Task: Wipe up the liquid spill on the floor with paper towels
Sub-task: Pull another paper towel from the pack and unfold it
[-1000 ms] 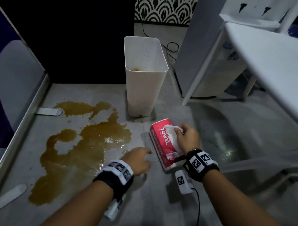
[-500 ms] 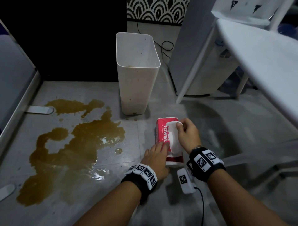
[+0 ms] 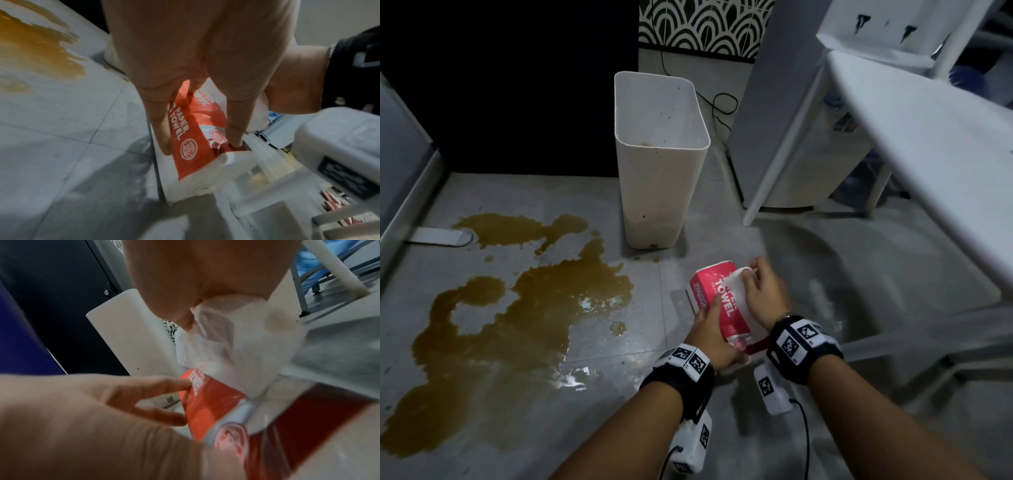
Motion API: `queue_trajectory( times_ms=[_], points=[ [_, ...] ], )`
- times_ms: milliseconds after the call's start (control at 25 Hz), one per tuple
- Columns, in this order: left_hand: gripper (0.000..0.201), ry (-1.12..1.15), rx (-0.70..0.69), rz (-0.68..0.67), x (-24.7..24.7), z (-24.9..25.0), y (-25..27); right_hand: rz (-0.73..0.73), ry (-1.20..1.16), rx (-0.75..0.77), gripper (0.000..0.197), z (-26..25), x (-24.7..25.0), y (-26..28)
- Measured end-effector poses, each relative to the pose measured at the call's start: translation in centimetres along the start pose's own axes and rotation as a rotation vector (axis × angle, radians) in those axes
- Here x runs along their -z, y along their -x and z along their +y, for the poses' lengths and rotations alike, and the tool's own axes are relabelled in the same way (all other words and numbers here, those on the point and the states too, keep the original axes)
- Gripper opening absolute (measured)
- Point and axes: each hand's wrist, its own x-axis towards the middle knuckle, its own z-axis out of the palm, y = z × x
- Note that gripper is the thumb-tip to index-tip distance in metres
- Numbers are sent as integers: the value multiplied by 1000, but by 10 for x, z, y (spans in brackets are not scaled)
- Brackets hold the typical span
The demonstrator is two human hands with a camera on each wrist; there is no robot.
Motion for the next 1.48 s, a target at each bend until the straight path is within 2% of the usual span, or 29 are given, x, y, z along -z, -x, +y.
queue_trajectory(
  times_ms=[40,120,200,280,360,520,680,760,920,1120,1200,1280,1480],
  points=[
    [128,-34,-3,17,-2,0,-1,8,29,-10,15,3,-3,2],
    [117,-182,-34,115,0,0,-2,15,110,-5,42,9,-8,8],
    [122,-313,-87,171,5,0,-5,-26,291,15,55,14,-11,15],
    [133,-383,-105,148,6,2,-10,-34,417,41,45,18,-12,15],
    [141,-455,-97,100,4,6,-13,-8,436,80,37,21,-14,13],
    [141,-563,-96,68,-1,15,-13,8,411,195,24,22,-13,14],
    [145,-574,-110,73,0,26,-12,41,418,329,41,16,-7,22],
    [146,-527,-117,75,4,30,-13,52,438,358,37,11,-1,23],
    [156,-414,-149,88,16,28,-11,36,522,335,12,4,18,22],
    [153,-507,-215,55,28,31,-12,-9,541,331,10,-11,20,25],
    [145,-535,-178,23,27,30,-12,-53,570,301,11,-16,19,28],
    [143,-545,-120,2,24,26,-14,-32,551,282,11,-19,20,30],
    [154,-534,-22,-50,22,24,-21,8,497,248,4,-13,23,33]
  ],
)
